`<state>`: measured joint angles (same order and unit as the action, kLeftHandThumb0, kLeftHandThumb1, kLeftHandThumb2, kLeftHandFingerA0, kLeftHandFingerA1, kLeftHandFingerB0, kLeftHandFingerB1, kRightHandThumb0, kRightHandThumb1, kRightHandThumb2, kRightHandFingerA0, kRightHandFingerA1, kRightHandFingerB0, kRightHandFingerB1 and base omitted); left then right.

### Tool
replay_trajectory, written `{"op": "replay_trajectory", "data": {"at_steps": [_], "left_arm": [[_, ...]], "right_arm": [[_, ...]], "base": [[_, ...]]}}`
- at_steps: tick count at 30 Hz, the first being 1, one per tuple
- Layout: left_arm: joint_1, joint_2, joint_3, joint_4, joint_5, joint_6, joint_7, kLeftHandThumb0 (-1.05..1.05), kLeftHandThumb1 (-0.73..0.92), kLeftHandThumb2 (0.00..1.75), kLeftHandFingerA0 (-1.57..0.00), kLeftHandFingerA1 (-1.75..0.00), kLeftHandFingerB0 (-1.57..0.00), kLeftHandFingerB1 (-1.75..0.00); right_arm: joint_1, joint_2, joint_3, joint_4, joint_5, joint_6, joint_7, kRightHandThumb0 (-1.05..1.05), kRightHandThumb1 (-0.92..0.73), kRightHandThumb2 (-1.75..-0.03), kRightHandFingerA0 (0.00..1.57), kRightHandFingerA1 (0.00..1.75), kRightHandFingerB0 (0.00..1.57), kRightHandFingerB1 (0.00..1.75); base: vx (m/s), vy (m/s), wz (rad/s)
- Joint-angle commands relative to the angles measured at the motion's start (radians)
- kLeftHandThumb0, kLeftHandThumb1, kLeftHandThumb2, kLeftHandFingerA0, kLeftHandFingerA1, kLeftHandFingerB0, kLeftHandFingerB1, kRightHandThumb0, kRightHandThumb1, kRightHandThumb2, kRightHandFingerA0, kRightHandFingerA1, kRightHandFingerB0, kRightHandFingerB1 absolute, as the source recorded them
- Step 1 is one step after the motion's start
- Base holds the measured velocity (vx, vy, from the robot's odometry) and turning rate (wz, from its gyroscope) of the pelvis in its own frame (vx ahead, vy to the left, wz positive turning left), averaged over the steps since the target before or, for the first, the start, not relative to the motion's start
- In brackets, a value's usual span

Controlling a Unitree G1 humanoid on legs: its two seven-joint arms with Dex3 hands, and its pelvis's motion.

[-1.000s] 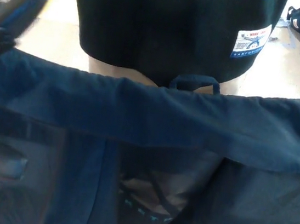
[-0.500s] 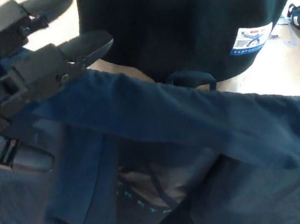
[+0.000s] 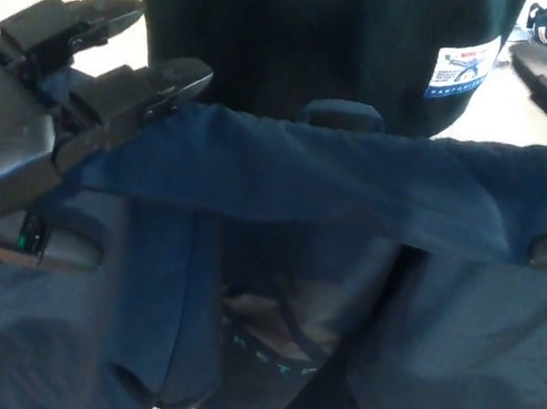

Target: A person hands a coat to the robot and the robot grabs it with both hands and holds it while the person wears the coat.

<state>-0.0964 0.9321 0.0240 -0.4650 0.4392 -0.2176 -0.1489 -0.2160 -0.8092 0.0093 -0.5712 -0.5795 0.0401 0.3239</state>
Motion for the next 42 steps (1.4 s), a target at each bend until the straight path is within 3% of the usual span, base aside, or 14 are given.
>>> {"op": "replay_trajectory", "data": {"at_steps": [1,12,15,17,19,20,24,25,29,30,33,37,38,42], "left_arm": [[-0.056,-0.017,-0.046,0.065,0.104,0.173,-0.151,-0.90,0.56,0.92,-0.07,-0.28,-0.08,-0.06],[-0.142,-0.066,-0.088,0.157,0.147,0.188,-0.185,-0.85,0.51,0.94,-0.04,-0.28,-0.04,-0.12],[-0.157,-0.076,-0.094,0.180,0.151,0.196,-0.193,-0.92,0.61,0.63,-0.05,-0.28,0.00,-0.23],[-0.165,-0.083,-0.098,0.190,0.161,0.199,-0.197,-0.94,0.57,0.65,-0.05,-0.28,0.00,-0.20],[-0.171,-0.089,-0.103,0.202,0.171,0.190,-0.190,-0.90,0.49,0.80,-0.08,-0.30,0.00,-0.13],[-0.182,-0.098,-0.112,0.212,0.185,0.189,-0.184,-0.92,0.59,0.65,-0.06,-0.30,0.00,-0.21],[-0.224,-0.151,-0.153,0.236,0.215,0.194,-0.184,-0.92,0.54,0.65,-0.06,-0.30,-0.01,-0.20],[-0.240,-0.164,-0.171,0.240,0.234,0.206,-0.193,-0.89,0.53,0.65,-0.06,-0.29,0.00,-0.18],[-0.273,-0.204,-0.205,0.254,0.290,0.223,-0.189,-0.84,0.54,0.61,-0.10,-0.32,-0.01,-0.21],[-0.275,-0.218,-0.208,0.254,0.303,0.235,-0.186,-0.82,0.52,0.61,-0.10,-0.33,-0.03,-0.21],[-0.275,-0.247,-0.223,0.261,0.372,0.265,-0.162,-0.70,0.43,0.80,-0.09,-0.43,0.00,-0.20],[-0.273,-0.273,-0.220,0.288,0.399,0.275,-0.153,-0.70,0.56,0.57,-0.27,-0.36,-0.01,-0.23],[-0.281,-0.275,-0.220,0.303,0.403,0.273,-0.154,-0.67,0.58,0.58,-0.32,-0.37,-0.02,-0.22],[-0.288,-0.297,-0.216,0.373,0.447,0.259,-0.059,-0.55,0.56,0.80,-1.02,-0.78,-0.06,-0.35]], "right_arm": [[-0.067,-0.008,0.097,0.061,-0.152,0.142,0.187,-0.98,-0.64,-0.98,0.04,0.09,0.11,0.10],[-0.197,-0.013,0.237,0.134,-0.191,0.231,0.432,-0.85,-0.53,-0.98,0.00,0.22,0.00,0.10],[-0.224,-0.015,0.261,0.156,-0.206,0.245,0.475,-0.89,-0.54,-0.96,0.05,0.29,0.05,0.06],[-0.228,-0.015,0.267,0.171,-0.215,0.240,0.466,-0.94,-0.69,-0.61,0.07,0.30,0.00,0.12],[-0.232,-0.012,0.273,0.185,-0.231,0.239,0.458,-0.96,-0.69,-0.65,0.04,0.29,0.00,0.12],[-0.235,-0.007,0.277,0.196,-0.250,0.243,0.450,-0.91,-0.54,-0.95,0.04,0.28,0.00,0.02],[-0.209,-0.030,0.259,0.195,-0.291,0.240,0.431,-0.93,-0.54,-0.94,0.08,0.29,0.00,0.00],[-0.195,-0.030,0.252,0.198,-0.312,0.241,0.408,-0.95,-0.68,-0.61,0.13,0.33,0.00,0.02],[-0.163,-0.008,0.226,0.208,-0.367,0.246,0.339,-0.89,-0.52,-0.91,0.12,0.43,0.00,0.02],[-0.154,0.002,0.226,0.219,-0.394,0.232,0.286,-0.92,-0.67,-0.61,0.25,0.36,0.00,0.07],[-0.150,0.023,0.228,0.246,-0.440,0.215,0.200,-0.86,-0.54,-0.91,0.26,0.49,0.00,0.04],[-0.166,0.041,0.225,0.282,-0.425,0.190,0.176,-0.83,-0.52,-0.92,0.42,0.54,0.00,0.09],[-0.163,0.058,0.210,0.299,-0.392,0.177,0.139,-0.91,-0.56,-0.89,0.68,0.58,0.03,0.03],[-0.163,0.086,0.191,0.340,-0.381,0.138,0.042,-0.77,-0.51,-0.86,1.02,0.89,0.05,0.25]], "base": [[0.00,0.000,0.00],[0.00,0.000,0.00],[0.00,0.000,0.00],[0.00,0.000,0.00],[0.00,0.000,0.00],[0.00,0.000,0.00],[0.00,0.000,0.00],[0.00,0.000,0.00],[0.00,0.000,0.00],[0.00,0.000,0.00],[0.00,0.000,0.00],[0.00,0.000,0.00],[0.00,0.000,0.00],[0.00,0.000,0.00]]}}
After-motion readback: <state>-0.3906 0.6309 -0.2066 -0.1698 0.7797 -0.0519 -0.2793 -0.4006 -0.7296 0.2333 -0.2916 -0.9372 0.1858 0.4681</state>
